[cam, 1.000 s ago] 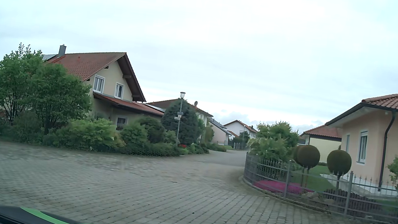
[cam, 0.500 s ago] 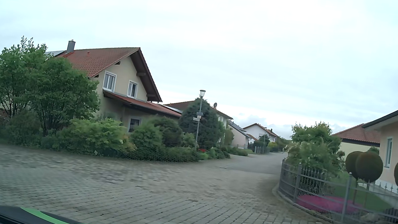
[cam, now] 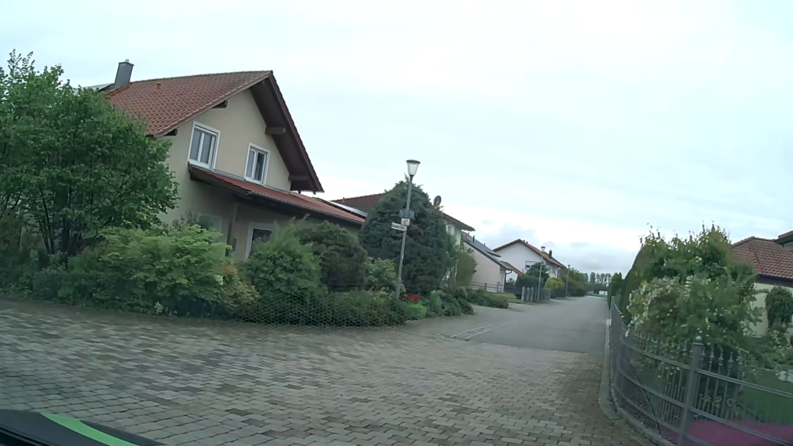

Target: Follow the waypoints while adhering to traffic rules and regulations

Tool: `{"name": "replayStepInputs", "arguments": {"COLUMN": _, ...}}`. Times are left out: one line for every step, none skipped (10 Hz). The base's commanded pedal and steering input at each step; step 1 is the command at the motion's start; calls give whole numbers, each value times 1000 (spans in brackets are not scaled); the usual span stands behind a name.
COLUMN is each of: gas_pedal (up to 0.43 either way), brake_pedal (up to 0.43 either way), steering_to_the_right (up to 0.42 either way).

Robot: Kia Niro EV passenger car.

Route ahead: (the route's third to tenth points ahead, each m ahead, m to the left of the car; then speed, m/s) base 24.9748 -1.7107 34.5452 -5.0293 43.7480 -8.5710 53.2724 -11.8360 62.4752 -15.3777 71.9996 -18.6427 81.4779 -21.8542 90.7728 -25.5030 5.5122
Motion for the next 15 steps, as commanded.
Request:
{"name": "replayStepInputs", "arguments": {"gas_pedal": 118, "brake_pedal": 0, "steering_to_the_right": 59}}
{"name": "replayStepInputs", "arguments": {"gas_pedal": 118, "brake_pedal": 0, "steering_to_the_right": 82}}
{"name": "replayStepInputs", "arguments": {"gas_pedal": 118, "brake_pedal": 0, "steering_to_the_right": 101}}
{"name": "replayStepInputs", "arguments": {"gas_pedal": 110, "brake_pedal": 0, "steering_to_the_right": 119}}
{"name": "replayStepInputs", "arguments": {"gas_pedal": 110, "brake_pedal": 0, "steering_to_the_right": 130}}
{"name": "replayStepInputs", "arguments": {"gas_pedal": 110, "brake_pedal": 0, "steering_to_the_right": 141}}
{"name": "replayStepInputs", "arguments": {"gas_pedal": 110, "brake_pedal": 0, "steering_to_the_right": 151}}
{"name": "replayStepInputs", "arguments": {"gas_pedal": 110, "brake_pedal": 0, "steering_to_the_right": 157}}
{"name": "replayStepInputs", "arguments": {"gas_pedal": 98, "brake_pedal": 0, "steering_to_the_right": 162}}
{"name": "replayStepInputs", "arguments": {"gas_pedal": 98, "brake_pedal": 0, "steering_to_the_right": 168}}
{"name": "replayStepInputs", "arguments": {"gas_pedal": 98, "brake_pedal": 0, "steering_to_the_right": 170}}
{"name": "replayStepInputs", "arguments": {"gas_pedal": 98, "brake_pedal": 0, "steering_to_the_right": 169}}
{"name": "replayStepInputs", "arguments": {"gas_pedal": 98, "brake_pedal": 0, "steering_to_the_right": 164}}
{"name": "replayStepInputs", "arguments": {"gas_pedal": 98, "brake_pedal": 0, "steering_to_the_right": 156}}
{"name": "replayStepInputs", "arguments": {"gas_pedal": 98, "brake_pedal": 0, "steering_to_the_right": 145}}
